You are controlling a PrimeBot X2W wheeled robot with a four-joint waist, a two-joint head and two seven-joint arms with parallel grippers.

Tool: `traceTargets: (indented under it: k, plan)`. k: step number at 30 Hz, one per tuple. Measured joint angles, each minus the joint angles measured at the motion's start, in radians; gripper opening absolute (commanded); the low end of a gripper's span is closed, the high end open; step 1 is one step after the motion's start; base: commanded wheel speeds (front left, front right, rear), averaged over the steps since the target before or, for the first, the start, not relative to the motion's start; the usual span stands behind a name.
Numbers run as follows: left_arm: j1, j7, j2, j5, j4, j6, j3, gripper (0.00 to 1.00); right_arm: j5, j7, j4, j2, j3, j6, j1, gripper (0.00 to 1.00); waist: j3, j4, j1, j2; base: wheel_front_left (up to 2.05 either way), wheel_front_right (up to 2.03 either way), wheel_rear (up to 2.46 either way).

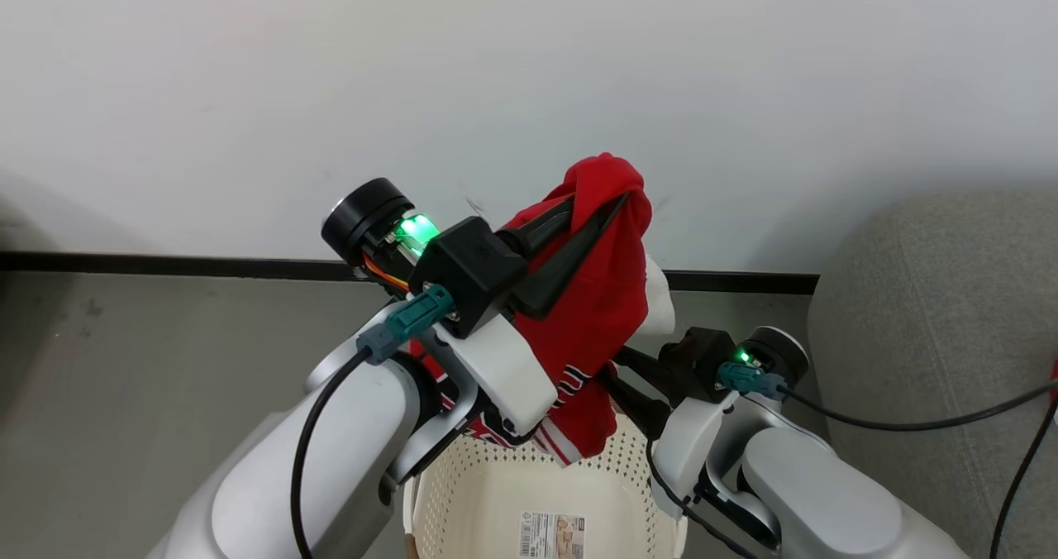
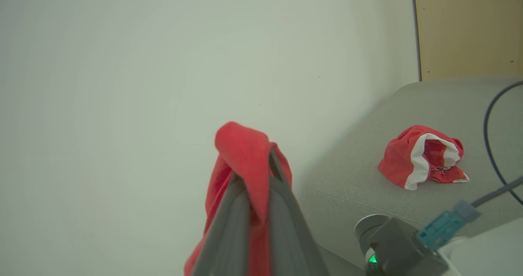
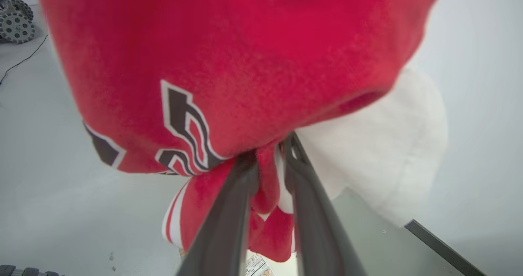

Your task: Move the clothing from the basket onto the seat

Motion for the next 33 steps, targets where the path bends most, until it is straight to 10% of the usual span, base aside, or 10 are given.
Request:
traceTargets:
  k: [3, 13, 25, 30, 32, 33]
  plan:
    - [0.000, 0.000, -0.004, 0.000, 0.000, 0.000, -0.002, 0.00, 0.000, 0.000, 0.003, 0.000, 0.002, 0.000, -0.014, 0.00, 0.000, 0.007, 0.0000, 0.0000, 0.00, 0.00, 0.00]
    - [0.036, -0.001, 0.009, -0.022, 0.032, 0.023, 0.031, 0.00, 0.015, 0.000, -0.035, -0.033, -0.028, 0.000, -0.010, 0.00, -0.001, -0.005, -0.0001, 0.0000, 0.00, 0.00, 0.00]
    - [0.188, -0.050, 0.005, -0.074, 0.114, 0.065, 0.059, 0.00, 0.027, 0.000, -0.140, -0.175, -0.342, 0.000, 0.065, 0.00, -0.012, -0.065, 0.0000, 0.0000, 0.00, 0.00, 0.00]
    - [0.212, -0.076, -0.018, -0.094, 0.133, 0.072, 0.055, 0.46, 0.003, 0.000, -0.177, -0.208, -0.422, 0.000, 0.086, 0.00, -0.017, -0.091, 0.0000, 0.0000, 0.00, 0.00, 0.00]
    - [0.220, -0.090, -0.029, -0.097, 0.137, 0.072, 0.050, 0.93, -0.002, 0.000, -0.200, -0.216, -0.449, 0.000, 0.097, 0.00, -0.019, -0.104, 0.0000, 0.0000, 0.00, 0.00, 0.00]
    - [0.226, -0.098, -0.034, -0.098, 0.138, 0.072, 0.049, 1.00, -0.004, 0.000, -0.206, -0.217, -0.459, 0.000, 0.098, 0.00, -0.020, -0.111, 0.0000, 0.0000, 0.00, 0.00, 0.00]
